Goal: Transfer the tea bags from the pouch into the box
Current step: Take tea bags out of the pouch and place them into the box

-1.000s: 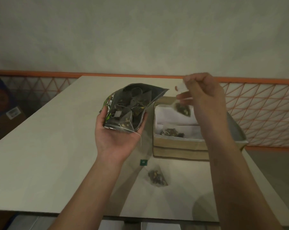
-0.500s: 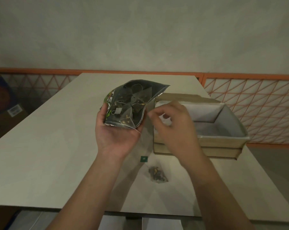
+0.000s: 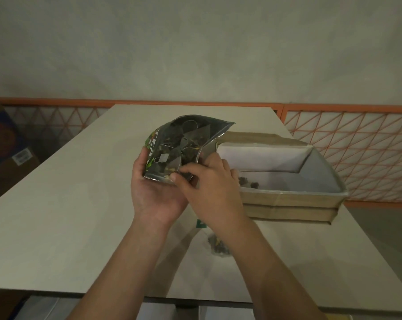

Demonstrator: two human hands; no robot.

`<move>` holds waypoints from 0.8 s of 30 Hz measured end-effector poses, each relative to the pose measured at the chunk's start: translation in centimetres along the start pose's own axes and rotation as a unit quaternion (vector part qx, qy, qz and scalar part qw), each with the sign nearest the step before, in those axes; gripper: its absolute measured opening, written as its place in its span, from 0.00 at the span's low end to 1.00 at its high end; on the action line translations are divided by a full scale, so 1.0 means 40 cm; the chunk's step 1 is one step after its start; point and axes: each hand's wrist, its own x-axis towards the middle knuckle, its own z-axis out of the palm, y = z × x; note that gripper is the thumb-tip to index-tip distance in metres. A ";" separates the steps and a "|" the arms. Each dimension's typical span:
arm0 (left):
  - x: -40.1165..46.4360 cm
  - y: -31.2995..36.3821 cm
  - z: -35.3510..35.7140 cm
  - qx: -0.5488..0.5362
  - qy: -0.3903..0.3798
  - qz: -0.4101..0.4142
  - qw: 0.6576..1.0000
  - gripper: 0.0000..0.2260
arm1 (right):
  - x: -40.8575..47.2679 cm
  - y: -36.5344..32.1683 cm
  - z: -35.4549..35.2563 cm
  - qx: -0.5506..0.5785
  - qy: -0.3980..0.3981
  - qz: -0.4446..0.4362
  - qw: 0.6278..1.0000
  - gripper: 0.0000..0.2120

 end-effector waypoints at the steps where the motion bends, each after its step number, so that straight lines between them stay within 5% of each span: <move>1: 0.001 0.001 -0.002 0.001 0.001 0.000 1.000 0.30 | 0.003 0.005 -0.004 0.031 -0.012 0.005 0.999 0.13; 8: 0.024 0.002 -0.011 -0.039 -0.006 0.025 0.999 0.26 | 0.034 0.031 -0.122 0.322 0.027 0.065 0.944 0.03; 12: 0.025 0.002 -0.010 -0.065 -0.013 0.027 0.997 0.23 | 0.073 0.080 -0.213 0.392 0.075 0.079 0.914 0.04; 21: 0.014 -0.003 -0.002 -0.062 -0.024 0.014 0.998 0.24 | 0.154 0.214 -0.150 0.260 -0.015 0.155 0.953 0.06; 24: 0.015 -0.004 0.000 -0.058 -0.022 0.018 0.998 0.23 | 0.161 0.240 -0.129 0.095 -0.150 0.155 0.972 0.14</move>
